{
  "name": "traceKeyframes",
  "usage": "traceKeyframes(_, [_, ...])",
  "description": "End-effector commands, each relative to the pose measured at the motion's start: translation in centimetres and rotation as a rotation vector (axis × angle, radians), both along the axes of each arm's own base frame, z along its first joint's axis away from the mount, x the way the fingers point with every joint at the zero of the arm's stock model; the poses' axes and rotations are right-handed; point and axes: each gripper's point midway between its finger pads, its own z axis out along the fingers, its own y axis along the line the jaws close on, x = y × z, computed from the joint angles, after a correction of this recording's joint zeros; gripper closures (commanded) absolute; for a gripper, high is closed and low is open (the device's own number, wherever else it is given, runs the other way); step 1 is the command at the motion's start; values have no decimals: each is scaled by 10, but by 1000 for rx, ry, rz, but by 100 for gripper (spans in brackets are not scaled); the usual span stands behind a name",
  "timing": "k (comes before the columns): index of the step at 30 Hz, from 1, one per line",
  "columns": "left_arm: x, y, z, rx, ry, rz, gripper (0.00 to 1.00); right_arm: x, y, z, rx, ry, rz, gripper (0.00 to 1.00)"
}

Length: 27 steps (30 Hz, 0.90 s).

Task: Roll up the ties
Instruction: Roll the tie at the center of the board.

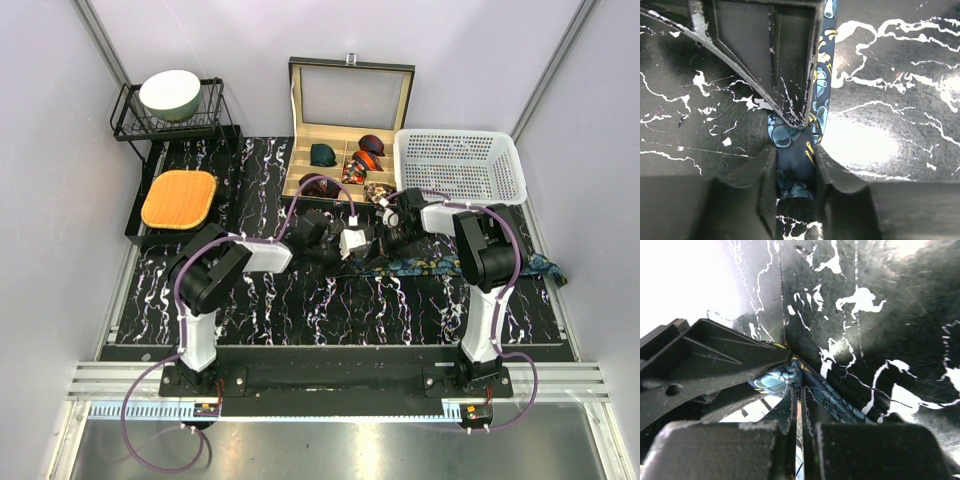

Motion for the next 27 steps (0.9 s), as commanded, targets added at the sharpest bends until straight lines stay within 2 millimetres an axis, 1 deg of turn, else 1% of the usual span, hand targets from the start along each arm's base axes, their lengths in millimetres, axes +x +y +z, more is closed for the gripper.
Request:
traceKeyframes(1, [7,20,1,111,-65,39,80,-6,-15,-19,-115,1,6,100])
traceKeyframes(5, [3,31,5,151,-77,44,88,-5,-13,-8,-108,6,4,100])
traceKeyframes(6, [4,33,5,164,-84,56,90,-4,-13,-7,-107,4,1,100])
traceKeyframes(8, [3,36,3,197,-81,55,91,-4,-12,-6,-105,9,0,100])
traceKeyframes(9, [5,38,3,210,-84,65,83,-4,-13,-8,-114,11,-3,100])
traceKeyframes(10, [4,39,2,212,-80,68,73,-4,-15,-12,-123,20,-5,100])
traceKeyframes(11, [5,39,3,205,-84,70,59,-5,-15,-14,-131,26,-4,100])
traceKeyframes(12, [5,40,4,189,-68,84,55,-6,-17,-20,-146,34,-4,100])
traceKeyframes(14, [7,42,6,150,-35,100,50,-6,-20,-26,-168,33,-4,100])
traceKeyframes(16, [8,43,9,105,19,105,48,-7,-22,-32,-179,39,3,100])
traceKeyframes(17, [9,43,11,85,17,103,47,-6,-22,-34,-183,35,2,100])
traceKeyframes(19, [4,41,14,49,7,55,45,-8,-23,-38,-189,39,4,100])
traceKeyframes(20, [3,37,19,19,-3,29,44,-8,-24,-39,-193,41,3,100])
traceKeyframes(22, [0,33,21,-1,3,12,44,-8,-24,-41,-195,43,4,100])
traceKeyframes(23, [-1,29,26,-28,-1,-8,43,-8,-25,-42,-197,43,5,100])
traceKeyframes(25, [-2,24,31,-57,-16,-29,39,-8,-25,-45,-199,43,5,100])
traceKeyframes(27, [-3,20,32,-64,-30,-54,36,-9,-26,-47,-203,44,11,100])
